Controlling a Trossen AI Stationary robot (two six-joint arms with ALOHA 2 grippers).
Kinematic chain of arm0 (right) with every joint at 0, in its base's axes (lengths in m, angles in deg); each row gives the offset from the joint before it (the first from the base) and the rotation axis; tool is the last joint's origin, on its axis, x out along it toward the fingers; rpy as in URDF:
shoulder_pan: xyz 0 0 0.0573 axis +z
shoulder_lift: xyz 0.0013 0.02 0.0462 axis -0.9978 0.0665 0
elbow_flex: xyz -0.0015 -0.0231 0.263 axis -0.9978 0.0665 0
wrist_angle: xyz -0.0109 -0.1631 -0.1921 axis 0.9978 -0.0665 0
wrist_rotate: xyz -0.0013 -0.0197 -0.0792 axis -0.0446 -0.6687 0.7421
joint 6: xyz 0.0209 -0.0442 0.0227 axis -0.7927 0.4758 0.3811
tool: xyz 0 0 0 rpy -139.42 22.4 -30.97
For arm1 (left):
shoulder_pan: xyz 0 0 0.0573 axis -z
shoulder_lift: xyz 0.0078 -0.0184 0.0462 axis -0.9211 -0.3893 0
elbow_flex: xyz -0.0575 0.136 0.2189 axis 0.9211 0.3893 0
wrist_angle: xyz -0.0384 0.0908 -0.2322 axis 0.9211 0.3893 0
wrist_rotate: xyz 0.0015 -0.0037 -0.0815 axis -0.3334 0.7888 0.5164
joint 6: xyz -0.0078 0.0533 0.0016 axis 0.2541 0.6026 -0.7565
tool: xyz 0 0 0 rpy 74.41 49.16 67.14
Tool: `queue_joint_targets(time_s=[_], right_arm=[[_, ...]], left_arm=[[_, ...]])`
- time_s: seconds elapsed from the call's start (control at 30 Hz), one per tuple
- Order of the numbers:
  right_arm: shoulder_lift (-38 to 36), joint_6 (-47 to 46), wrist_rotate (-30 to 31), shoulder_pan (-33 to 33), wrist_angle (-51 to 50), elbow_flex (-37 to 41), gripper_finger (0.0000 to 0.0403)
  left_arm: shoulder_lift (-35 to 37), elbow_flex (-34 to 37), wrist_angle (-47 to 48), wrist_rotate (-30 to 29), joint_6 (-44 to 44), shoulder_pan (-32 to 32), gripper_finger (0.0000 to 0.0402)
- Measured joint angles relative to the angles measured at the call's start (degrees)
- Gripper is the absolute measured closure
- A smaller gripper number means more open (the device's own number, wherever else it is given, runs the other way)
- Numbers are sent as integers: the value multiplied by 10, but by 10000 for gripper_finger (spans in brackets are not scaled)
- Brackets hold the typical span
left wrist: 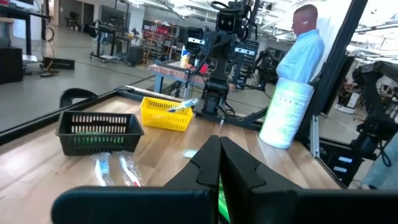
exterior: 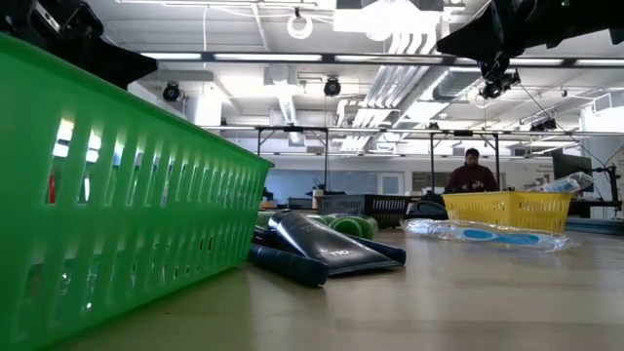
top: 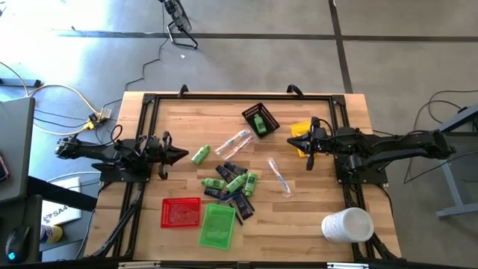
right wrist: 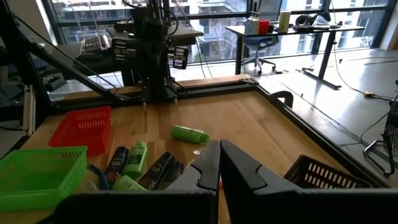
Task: Pick & Place Travel size toiletries
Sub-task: Put the shave cream into the red bin
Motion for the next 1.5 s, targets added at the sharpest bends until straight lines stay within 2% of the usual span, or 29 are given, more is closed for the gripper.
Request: queue_joint_targets(time_s=[0.2, 0.63, 1.0, 1.27, 1.5], right_arm=[[0, 0, 0, 0, 4, 0, 399], [0, 1, 2, 0, 21, 0, 399], [0, 1, 2, 0, 21, 0, 399], [0, 1, 2, 0, 21, 0, 399], [0, 1, 2, 0, 21, 0, 399]], left_arm=[[-51, 0, -7, 1, -34, 0, 398], [-210, 0, -123, 1, -39, 0, 398], [-266, 0, -183, -2, -38, 0, 398], [-311, 0, -194, -52, -29, 0, 398], [-365, -1, -223, -58, -25, 0, 398]])
